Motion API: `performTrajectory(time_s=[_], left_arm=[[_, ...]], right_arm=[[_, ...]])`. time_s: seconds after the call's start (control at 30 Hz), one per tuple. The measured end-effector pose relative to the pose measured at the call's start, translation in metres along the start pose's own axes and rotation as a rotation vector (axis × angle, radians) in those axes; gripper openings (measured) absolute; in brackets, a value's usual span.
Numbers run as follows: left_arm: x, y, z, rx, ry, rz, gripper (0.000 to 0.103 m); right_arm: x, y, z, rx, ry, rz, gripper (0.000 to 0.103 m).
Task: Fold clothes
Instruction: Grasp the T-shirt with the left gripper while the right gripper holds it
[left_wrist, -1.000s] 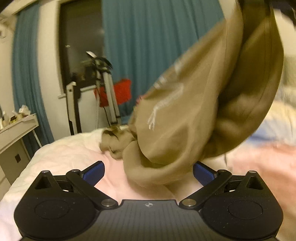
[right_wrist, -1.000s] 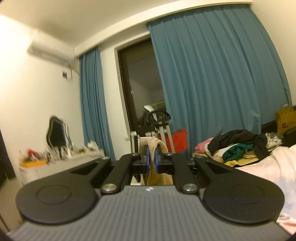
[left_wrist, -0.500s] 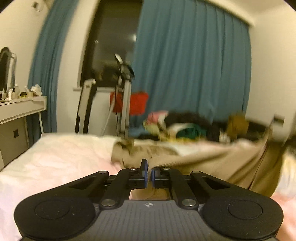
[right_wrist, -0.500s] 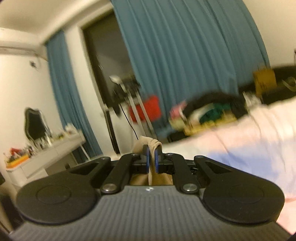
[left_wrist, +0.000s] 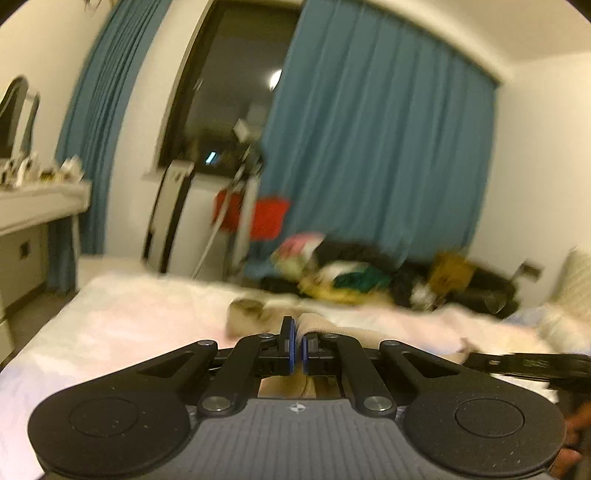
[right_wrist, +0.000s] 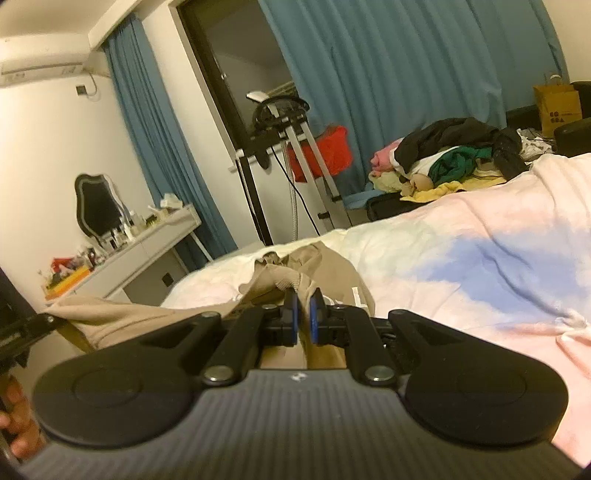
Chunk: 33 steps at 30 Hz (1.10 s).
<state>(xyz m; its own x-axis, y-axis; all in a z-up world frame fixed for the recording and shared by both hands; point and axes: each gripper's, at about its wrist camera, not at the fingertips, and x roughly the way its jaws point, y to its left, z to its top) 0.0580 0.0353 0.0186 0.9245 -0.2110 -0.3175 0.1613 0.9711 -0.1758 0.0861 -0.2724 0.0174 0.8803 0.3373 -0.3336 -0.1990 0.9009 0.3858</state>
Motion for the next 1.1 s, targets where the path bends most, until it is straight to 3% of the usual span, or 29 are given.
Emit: performTrajectory(time_s=[0.1,0.2,0.3,0.33,0.43,0.57,0.67,0.87,1.0,1.1], left_arm=[[0.055,0.012,0.001,-0.009,0.155,0.074,0.005],[0.107,0.029,-0.010,-0.031,0.289,0.090,0.006],[0.123,0.037,-0.027,-0.034,0.323,0.097,0.019],[0.127,0.039,-0.031,-0.029,0.330,0.099,0.027],[0.121,0.034,-0.031,0.031,0.311,0.128,0.050],[0.092,0.022,-0.028,0.081,0.261,0.123,0.064],[0.069,0.010,-0.031,0.176,0.217,0.106,0.075],[0.053,-0.039,-0.050,0.434,0.160,0.043,0.081],[0.070,-0.057,-0.069,0.590,0.146,0.124,0.081],[0.091,-0.062,-0.075,0.651,0.119,0.245,0.081]], right_arm=[[0.023,-0.006,-0.008,0.024,0.089,-0.018,0.011],[0.046,-0.008,-0.019,0.042,0.166,-0.042,0.011],[0.065,-0.011,-0.031,0.058,0.217,-0.057,0.011],[0.069,-0.011,-0.033,0.065,0.223,-0.054,0.011],[0.080,-0.012,-0.035,0.089,0.229,-0.046,0.011],[0.082,-0.012,-0.034,0.122,0.206,-0.048,0.011],[0.078,-0.014,-0.031,0.140,0.190,-0.053,0.011],[0.057,-0.017,-0.027,0.180,0.148,-0.050,0.010],[0.047,-0.016,-0.023,0.175,0.122,-0.048,0.010],[0.042,-0.017,-0.021,0.184,0.110,-0.041,0.011]])
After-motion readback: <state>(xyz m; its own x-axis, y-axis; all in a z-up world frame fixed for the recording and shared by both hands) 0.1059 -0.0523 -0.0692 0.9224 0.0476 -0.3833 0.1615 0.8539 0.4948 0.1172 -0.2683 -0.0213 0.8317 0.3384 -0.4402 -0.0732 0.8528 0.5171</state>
